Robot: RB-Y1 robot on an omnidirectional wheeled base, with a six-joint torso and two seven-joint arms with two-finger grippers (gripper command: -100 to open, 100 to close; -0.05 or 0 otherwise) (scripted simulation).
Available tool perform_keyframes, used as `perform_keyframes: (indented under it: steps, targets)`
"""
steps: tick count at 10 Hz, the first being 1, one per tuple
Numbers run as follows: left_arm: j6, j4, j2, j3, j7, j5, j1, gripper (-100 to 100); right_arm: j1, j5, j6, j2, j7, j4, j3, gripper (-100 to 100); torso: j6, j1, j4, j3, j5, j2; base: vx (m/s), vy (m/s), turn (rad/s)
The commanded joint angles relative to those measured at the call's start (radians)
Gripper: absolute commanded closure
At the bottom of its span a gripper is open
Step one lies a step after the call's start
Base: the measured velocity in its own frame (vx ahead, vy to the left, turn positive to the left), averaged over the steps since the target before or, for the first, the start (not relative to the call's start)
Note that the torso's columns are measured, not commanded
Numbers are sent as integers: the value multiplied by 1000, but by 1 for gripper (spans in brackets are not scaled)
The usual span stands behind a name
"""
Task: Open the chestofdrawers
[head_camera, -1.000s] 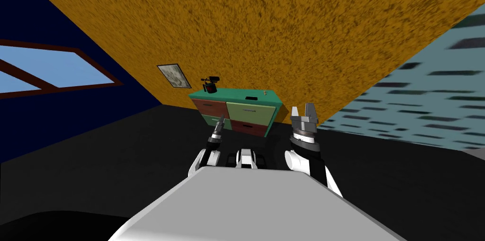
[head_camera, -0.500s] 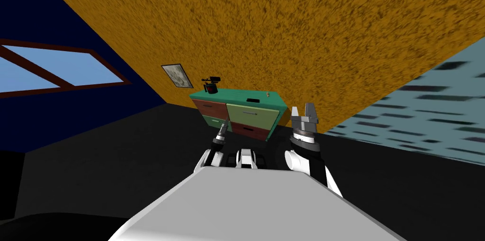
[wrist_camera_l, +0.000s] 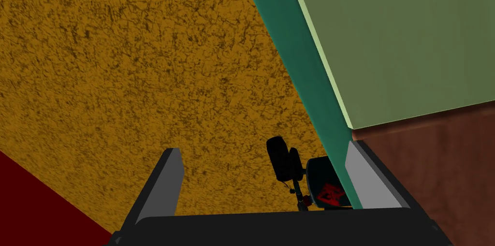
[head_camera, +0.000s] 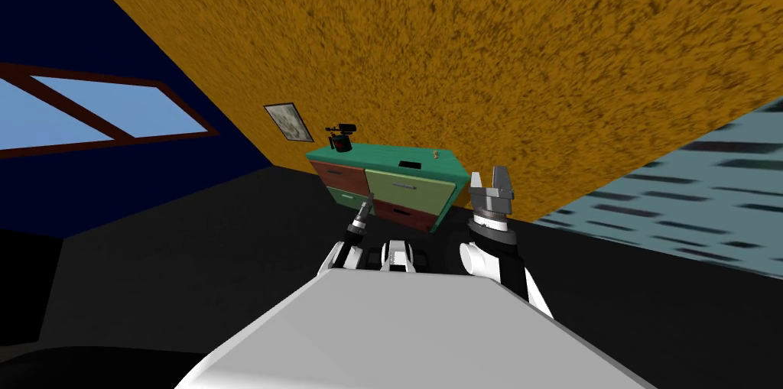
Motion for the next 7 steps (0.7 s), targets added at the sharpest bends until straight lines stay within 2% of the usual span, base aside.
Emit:
perform_keyframes:
  steps: [1,7]
  targets:
    - [-17,76,-6,-32,-10,-21,-23,-100,0,0,0,0,0,0,0,0,0,-2,-1,-2,0,-3,148,-62,119]
    - [-44,208,-7,-82,-21,-54,-61,-100,0,0,0,0,0,0,0,0,0,1,0,0,0,1,115,-39,76]
